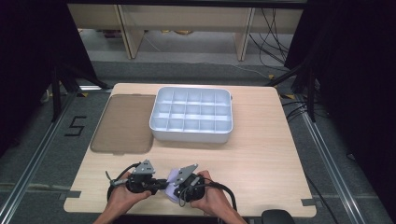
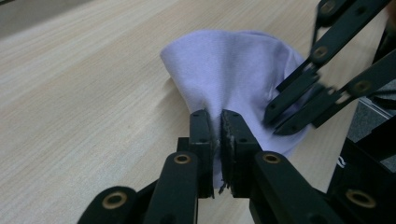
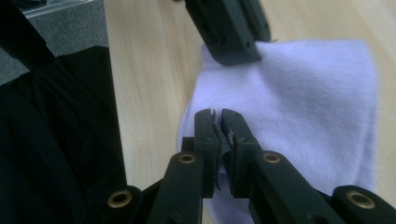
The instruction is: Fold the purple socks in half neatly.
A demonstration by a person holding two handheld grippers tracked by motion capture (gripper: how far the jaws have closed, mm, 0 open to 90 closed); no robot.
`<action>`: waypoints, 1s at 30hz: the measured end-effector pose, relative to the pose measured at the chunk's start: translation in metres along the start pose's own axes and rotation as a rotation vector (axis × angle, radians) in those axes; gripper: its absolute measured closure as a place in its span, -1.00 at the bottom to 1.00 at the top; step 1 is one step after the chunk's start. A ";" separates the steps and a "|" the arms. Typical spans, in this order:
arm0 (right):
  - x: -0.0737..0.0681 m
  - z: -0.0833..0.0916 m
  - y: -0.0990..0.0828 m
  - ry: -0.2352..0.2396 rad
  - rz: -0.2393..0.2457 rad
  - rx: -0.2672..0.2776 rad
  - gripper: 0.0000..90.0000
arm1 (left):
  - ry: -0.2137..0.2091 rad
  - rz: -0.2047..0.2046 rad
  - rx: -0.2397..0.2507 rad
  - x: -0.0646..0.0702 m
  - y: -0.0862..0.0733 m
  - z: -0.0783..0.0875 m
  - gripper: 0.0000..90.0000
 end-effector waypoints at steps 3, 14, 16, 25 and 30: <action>0.002 -0.006 0.003 0.002 0.011 -0.004 0.92 | 0.002 -0.009 0.024 0.007 0.002 0.004 0.85; 0.009 -0.012 0.016 -0.007 0.001 -0.002 0.92 | 0.019 -0.052 0.037 0.018 0.005 0.010 0.86; 0.011 -0.008 0.015 0.008 0.000 0.006 0.91 | 0.012 -0.034 0.039 0.017 0.005 0.010 0.86; 0.048 0.012 0.007 -0.096 -0.105 0.038 0.91 | 0.022 -0.048 0.037 0.016 0.007 0.010 0.85; 0.051 -0.004 0.013 -0.109 -0.092 -0.012 0.93 | 0.009 -0.062 0.063 0.023 0.011 0.008 0.85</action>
Point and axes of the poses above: each handheld gripper's, and its own axes: z roughly backward along the jaws, y roughly out of its top, x roughly to its right, the point moved 7 cm from there along -z, roughly forward along the jaws, and after that the axes turned 15 degrees about -x, right-handed, at the moved point
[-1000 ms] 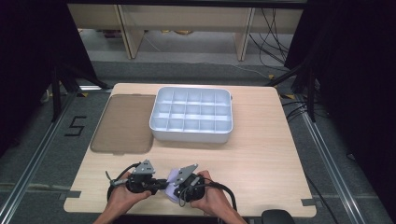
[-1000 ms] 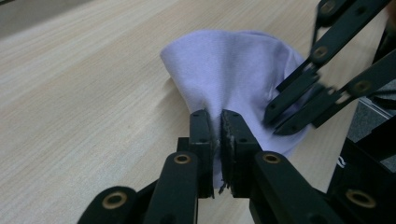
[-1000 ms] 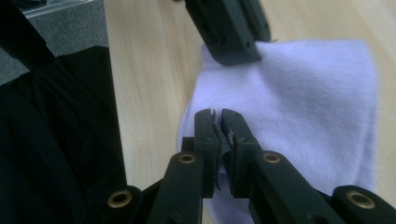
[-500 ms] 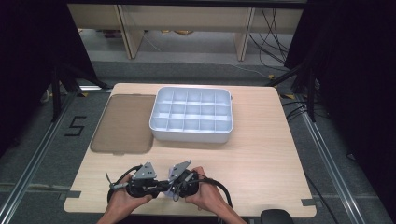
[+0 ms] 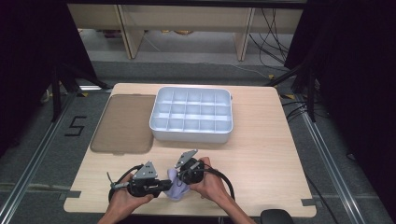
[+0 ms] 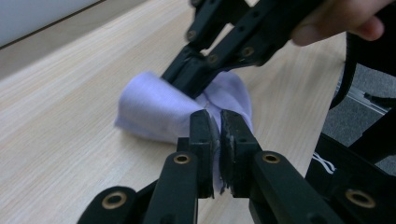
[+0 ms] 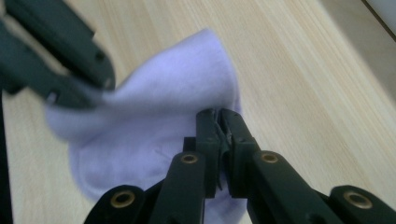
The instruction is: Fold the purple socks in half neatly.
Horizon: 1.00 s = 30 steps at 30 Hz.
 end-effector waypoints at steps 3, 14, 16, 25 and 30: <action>0.000 -0.002 0.005 0.005 0.014 0.001 0.93 | 0.013 -0.024 -0.016 0.001 0.000 -0.001 0.85; 0.003 0.031 -0.021 0.014 -0.031 0.053 0.91 | 0.017 -0.035 -0.011 0.003 0.001 0.000 0.85; 0.000 0.030 -0.033 0.030 -0.055 0.040 0.91 | 0.009 -0.013 -0.005 0.005 0.002 -0.001 0.85; -0.006 0.009 -0.039 0.058 -0.028 -0.012 0.91 | 0.040 -0.074 0.002 0.011 0.008 -0.004 0.84; -0.006 0.005 -0.037 0.067 -0.025 -0.019 0.91 | 0.035 -0.092 -0.009 0.017 0.014 -0.013 0.84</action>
Point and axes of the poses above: each handheld gripper's, and its own axes: z roughly backward along the jaws, y roughly out of its top, x roughly to its right, the point moved 7 cm from there along -z, roughly forward along the jaws, and after that the axes turned 15 degrees about -x, right-handed, at the moved point
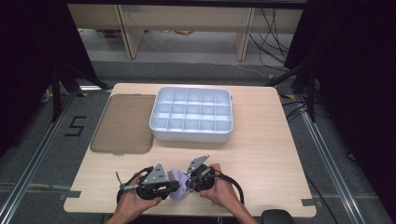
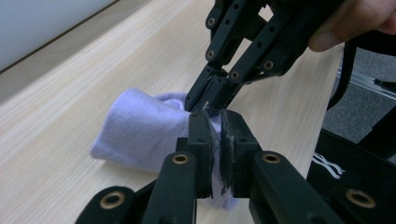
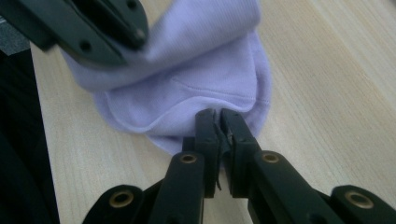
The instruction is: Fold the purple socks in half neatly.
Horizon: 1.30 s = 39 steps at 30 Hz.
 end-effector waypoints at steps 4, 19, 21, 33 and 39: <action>0.000 -0.001 -0.001 0.017 -0.021 0.012 0.92 | -0.011 -0.022 -0.012 0.005 0.004 -0.011 0.84; 0.013 0.043 0.006 0.017 -0.044 0.154 0.90 | -0.022 -0.036 -0.064 0.009 -0.001 -0.029 0.83; 0.008 0.044 0.012 0.034 -0.028 0.169 0.90 | -0.026 -0.027 -0.057 0.010 -0.001 -0.029 0.83; 0.006 0.008 0.025 0.053 -0.006 0.064 0.92 | -0.068 0.000 0.005 0.011 0.004 -0.016 0.77; 0.006 0.008 0.025 0.046 -0.004 0.062 0.92 | -0.070 0.027 0.059 0.002 0.004 0.003 0.82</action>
Point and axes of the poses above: each handheld gripper's, and its own axes: z roughly backward along the jaws, y roughly out of its top, x roughly to its right, the point moved 7 cm from there along -z, roughly forward along the jaws, and after that the axes turned 15 degrees about -x, right-handed, at the moved point
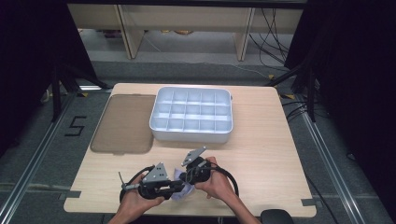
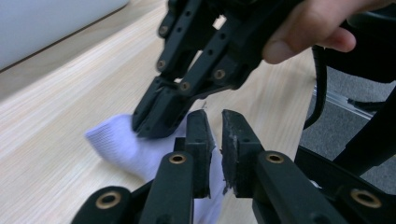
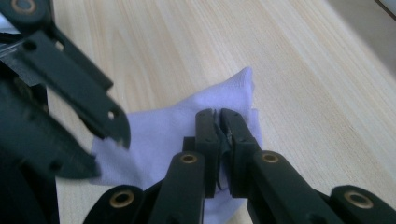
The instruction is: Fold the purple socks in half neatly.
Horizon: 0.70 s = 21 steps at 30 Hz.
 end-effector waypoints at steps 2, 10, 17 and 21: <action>0.000 0.000 0.000 -0.003 0.002 0.000 0.92 | -0.015 0.012 -0.040 0.003 -0.007 -0.007 0.85; -0.001 -0.001 0.000 -0.009 0.005 -0.002 0.92 | -0.020 0.001 -0.116 0.002 -0.022 -0.021 0.91; -0.002 0.000 -0.002 -0.011 -0.013 -0.008 0.92 | 0.019 0.010 -0.108 -0.004 -0.025 -0.016 0.89; -0.001 0.000 -0.002 -0.021 -0.006 -0.009 0.92 | 0.055 0.006 -0.104 -0.007 -0.021 -0.012 0.87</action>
Point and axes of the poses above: each handheld gripper's, and its own axes: z roughly backward along the jaws, y roughly out of its top, x roughly to its right, the point moved 7 cm from there along -z, roughly forward along the jaws, and after that the axes turned 15 degrees about -x, right-handed, at the moved point
